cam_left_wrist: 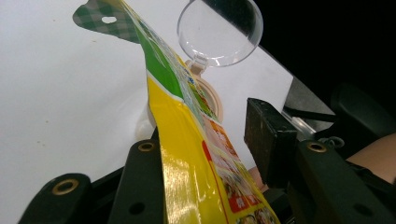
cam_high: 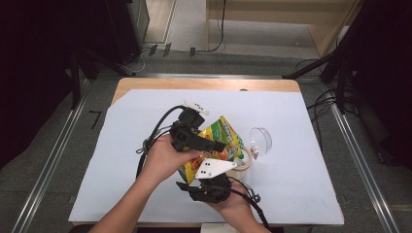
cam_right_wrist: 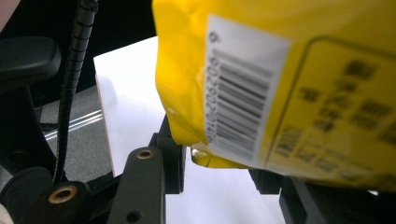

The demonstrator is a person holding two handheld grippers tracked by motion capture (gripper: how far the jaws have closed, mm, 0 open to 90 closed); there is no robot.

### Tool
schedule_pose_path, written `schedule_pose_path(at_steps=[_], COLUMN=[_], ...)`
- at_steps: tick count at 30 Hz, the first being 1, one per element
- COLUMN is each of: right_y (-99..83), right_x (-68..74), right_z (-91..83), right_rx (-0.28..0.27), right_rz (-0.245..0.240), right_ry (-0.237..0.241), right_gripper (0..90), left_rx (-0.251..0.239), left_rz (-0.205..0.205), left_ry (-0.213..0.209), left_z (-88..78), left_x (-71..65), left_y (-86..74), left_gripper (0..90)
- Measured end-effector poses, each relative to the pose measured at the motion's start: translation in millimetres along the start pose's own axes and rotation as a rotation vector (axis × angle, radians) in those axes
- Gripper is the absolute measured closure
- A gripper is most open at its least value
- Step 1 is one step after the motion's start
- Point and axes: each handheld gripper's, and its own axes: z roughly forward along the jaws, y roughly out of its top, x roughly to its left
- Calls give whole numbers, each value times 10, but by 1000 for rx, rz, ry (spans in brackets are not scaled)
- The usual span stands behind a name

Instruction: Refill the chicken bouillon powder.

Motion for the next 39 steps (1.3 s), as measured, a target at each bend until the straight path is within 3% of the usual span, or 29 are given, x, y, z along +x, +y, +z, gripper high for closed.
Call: schedule_pose_path(at_steps=[7,13,17,25,39], right_y=[65,75,63,54,103], right_x=[-16,-17,-3,-6,-16], right_z=[-24,1,25,0,30], right_rx=[-11,-35,-18,-9,-39], right_rz=[0,27,-5,-26,-13], right_ry=[-4,-7,-16,-22,-26], right_gripper=[647,653,669,656,700], left_rx=[27,36,35,26,18], left_rz=[-19,-29,-1,2,22], left_ry=[-1,-15,-10,-12,22], left_z=[-5,2,28,39,-1], left_x=[-12,1,-28,-35,-76], left_y=[115,140,141,156,183], left_gripper=[621,628,639,652,674])
